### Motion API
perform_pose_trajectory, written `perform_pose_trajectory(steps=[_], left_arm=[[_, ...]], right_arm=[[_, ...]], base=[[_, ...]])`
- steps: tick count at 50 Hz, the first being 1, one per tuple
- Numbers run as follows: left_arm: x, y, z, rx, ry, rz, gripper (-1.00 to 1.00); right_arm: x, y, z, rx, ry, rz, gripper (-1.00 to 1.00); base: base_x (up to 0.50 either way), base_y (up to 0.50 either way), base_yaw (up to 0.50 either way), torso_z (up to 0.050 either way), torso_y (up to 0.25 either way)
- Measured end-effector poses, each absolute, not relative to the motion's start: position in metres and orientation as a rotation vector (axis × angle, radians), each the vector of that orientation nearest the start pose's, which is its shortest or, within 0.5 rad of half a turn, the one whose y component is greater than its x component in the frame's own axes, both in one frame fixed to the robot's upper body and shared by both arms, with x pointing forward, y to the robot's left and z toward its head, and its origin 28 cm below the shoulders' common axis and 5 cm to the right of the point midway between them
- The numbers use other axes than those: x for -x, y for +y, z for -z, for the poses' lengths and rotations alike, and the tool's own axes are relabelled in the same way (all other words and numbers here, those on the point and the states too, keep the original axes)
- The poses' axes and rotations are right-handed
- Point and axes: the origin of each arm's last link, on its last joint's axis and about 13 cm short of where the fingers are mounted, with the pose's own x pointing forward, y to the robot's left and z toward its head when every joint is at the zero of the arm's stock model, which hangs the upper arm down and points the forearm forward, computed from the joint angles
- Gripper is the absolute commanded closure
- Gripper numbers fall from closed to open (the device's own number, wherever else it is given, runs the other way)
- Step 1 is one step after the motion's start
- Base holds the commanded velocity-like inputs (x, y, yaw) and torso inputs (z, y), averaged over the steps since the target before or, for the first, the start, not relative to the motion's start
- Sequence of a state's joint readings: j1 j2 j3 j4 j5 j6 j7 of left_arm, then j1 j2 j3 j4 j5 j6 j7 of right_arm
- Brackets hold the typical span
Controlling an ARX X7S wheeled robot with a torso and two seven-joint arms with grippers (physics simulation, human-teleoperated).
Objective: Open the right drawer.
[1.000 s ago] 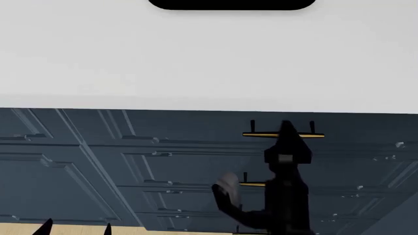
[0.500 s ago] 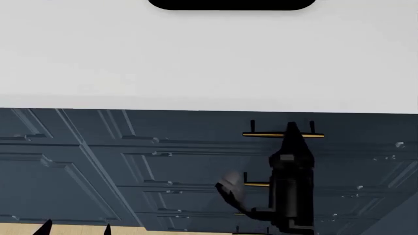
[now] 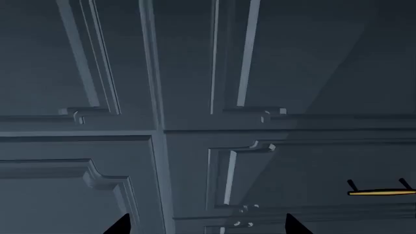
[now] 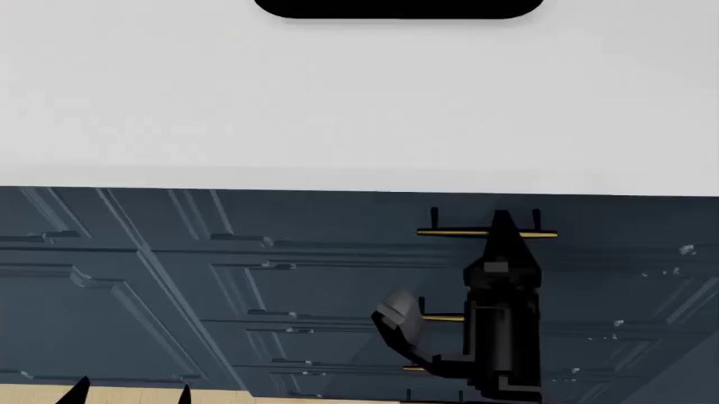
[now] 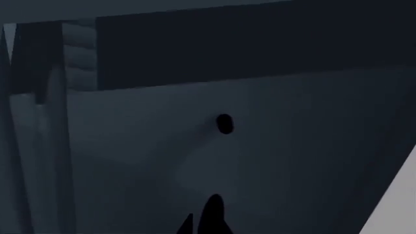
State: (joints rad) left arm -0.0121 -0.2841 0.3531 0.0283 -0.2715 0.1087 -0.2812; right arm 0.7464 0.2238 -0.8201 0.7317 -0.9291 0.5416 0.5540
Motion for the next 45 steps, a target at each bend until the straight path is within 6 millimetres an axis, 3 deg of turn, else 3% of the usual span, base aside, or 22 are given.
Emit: perform_pose_trajectory(steps=[45], left_arm=[[-0.201,0.202,-0.019,0.02,-0.053,0.07,-1.0]], right_arm=[[-0.296,-0.135,-0.063,1.655,-0.176,0.278,1.0]], base=[[0.0,0.0,0.0,0.0,-0.001]])
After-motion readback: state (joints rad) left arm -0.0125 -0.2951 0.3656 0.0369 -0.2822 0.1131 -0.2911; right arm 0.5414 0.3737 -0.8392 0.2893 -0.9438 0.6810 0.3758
